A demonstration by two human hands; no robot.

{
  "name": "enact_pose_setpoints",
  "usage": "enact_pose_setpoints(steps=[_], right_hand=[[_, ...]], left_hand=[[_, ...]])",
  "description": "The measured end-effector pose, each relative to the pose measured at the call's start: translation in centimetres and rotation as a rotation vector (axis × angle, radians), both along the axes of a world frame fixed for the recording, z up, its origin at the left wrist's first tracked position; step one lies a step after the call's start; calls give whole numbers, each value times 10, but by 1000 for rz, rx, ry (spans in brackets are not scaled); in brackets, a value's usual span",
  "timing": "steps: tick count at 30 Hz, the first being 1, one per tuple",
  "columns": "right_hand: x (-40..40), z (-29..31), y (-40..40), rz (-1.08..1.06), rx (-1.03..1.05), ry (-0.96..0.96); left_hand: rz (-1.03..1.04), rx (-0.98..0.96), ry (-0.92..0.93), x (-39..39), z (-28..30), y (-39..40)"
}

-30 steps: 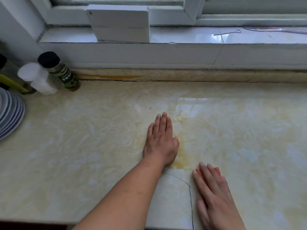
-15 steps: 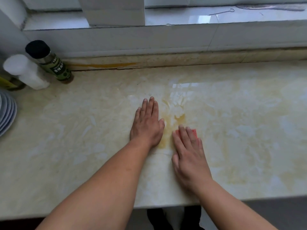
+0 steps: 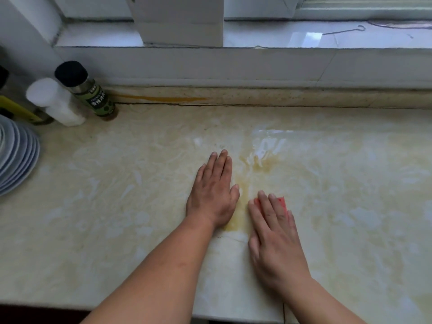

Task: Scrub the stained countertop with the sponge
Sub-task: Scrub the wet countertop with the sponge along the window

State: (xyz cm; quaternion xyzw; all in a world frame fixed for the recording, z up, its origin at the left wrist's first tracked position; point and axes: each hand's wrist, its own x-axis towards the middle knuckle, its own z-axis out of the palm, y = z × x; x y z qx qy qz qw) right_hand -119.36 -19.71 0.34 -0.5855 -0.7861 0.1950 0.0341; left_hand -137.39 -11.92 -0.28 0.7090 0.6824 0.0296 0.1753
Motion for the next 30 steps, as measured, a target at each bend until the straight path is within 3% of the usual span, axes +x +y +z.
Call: enact_pose_setpoints(steps=[6,11,17,21,25,30], right_hand=[[-21,4,95,-35,-21,10],[6,0,52,4,13,64],[32,-3,86,-383,16,61],[-9,-3,133,-236,15,72],[-32,1,125,-42,-4,100],[-9,-3,122,-178,38,59]], left_hand=[[3,6,25,0,-1,0],[9,-4,27,1,1,1],[6,-4,29,2,0,0],[-7,2,39,1,-1,2],[-13,0,29,0,-2,1],[-13,11,20,1,-4,2]])
